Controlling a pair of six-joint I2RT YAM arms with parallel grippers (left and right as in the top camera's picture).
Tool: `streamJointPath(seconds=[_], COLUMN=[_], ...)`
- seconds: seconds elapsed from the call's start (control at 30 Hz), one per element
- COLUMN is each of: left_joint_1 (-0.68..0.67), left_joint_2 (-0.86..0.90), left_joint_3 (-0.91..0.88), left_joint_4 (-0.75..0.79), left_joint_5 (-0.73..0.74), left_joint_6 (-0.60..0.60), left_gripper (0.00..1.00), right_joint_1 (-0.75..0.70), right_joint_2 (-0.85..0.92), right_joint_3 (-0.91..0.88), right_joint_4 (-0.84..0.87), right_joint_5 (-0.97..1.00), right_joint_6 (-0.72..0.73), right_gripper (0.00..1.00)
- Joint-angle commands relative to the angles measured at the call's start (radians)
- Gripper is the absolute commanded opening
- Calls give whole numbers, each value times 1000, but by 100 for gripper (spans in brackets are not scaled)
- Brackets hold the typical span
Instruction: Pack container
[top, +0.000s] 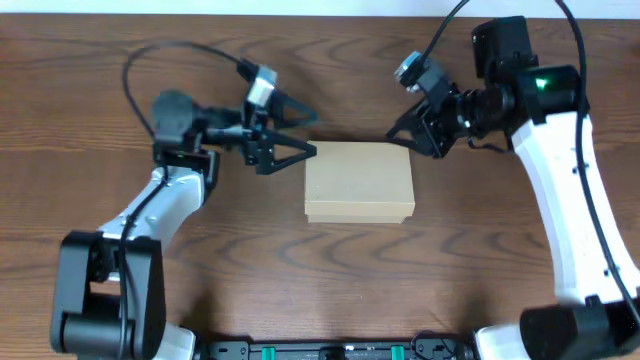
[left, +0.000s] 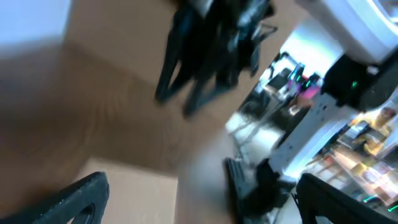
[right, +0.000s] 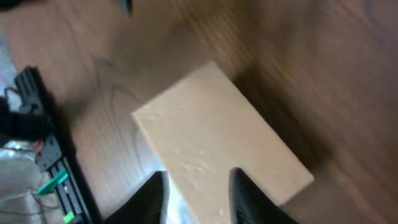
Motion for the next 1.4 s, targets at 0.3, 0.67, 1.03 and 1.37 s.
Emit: streamJointPath(seconds=[0.3, 0.67, 1.03, 1.37], left_joint_1=[320, 521, 565, 455], left_joint_2=[-33, -19, 1, -16], left_joint_3=[334, 642, 1045, 1154], left_joint_4=[99, -302, -1384, -2213], left_joint_5=[15, -21, -472, -1352], left_joint_6=[-287, -68, 559, 949], left_gripper=[96, 96, 96, 96], right_joint_1=[113, 154, 160, 199], right_joint_2=[-44, -44, -44, -42], right_joint_3=[19, 19, 19, 19], right_joint_4=[-5, 11, 31, 44], right_joint_5=[24, 46, 122, 454], right_joint_6=[-44, -23, 31, 177], right_gripper=[51, 52, 52, 10])
